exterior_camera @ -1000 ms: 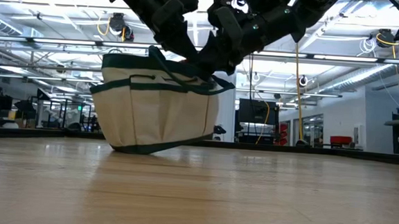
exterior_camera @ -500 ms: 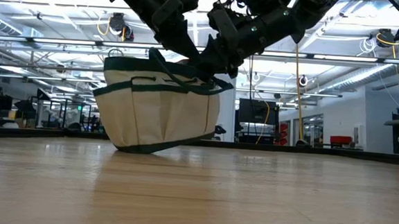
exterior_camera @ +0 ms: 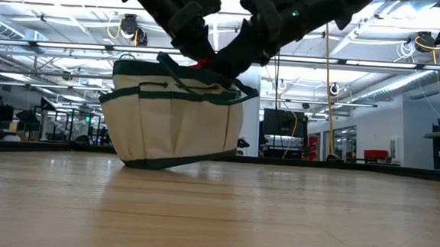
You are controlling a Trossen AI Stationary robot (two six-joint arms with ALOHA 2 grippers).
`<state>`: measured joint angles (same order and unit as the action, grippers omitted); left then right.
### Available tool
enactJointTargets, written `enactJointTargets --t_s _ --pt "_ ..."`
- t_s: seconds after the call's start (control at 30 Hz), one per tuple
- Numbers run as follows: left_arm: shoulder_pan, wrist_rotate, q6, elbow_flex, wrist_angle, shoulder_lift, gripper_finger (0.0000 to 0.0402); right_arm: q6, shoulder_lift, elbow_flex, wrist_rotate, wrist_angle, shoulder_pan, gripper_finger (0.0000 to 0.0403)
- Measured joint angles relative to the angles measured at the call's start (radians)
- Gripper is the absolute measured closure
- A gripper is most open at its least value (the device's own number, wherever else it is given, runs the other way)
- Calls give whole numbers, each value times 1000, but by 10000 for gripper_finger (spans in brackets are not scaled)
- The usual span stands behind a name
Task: Pick & Place Garden tools in Gardening bag
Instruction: Put the red gloves into the gardening bag
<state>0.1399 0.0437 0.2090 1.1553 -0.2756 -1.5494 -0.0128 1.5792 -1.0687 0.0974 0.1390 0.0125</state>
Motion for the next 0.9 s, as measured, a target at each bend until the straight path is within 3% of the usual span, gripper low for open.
enactJointTargets --t_s 0.23,0.47,0.9 --pt "6 -1 12 -2 3 0 397 -28 8 0 -18 -44 -50 403" --pt "-5 -104 6 -5 63 -2 397 -40 89 -3 0 14 -3 403" --pt "-15 3 -4 -4 -36 -2 395 113 107 -3 55 6 68 403"
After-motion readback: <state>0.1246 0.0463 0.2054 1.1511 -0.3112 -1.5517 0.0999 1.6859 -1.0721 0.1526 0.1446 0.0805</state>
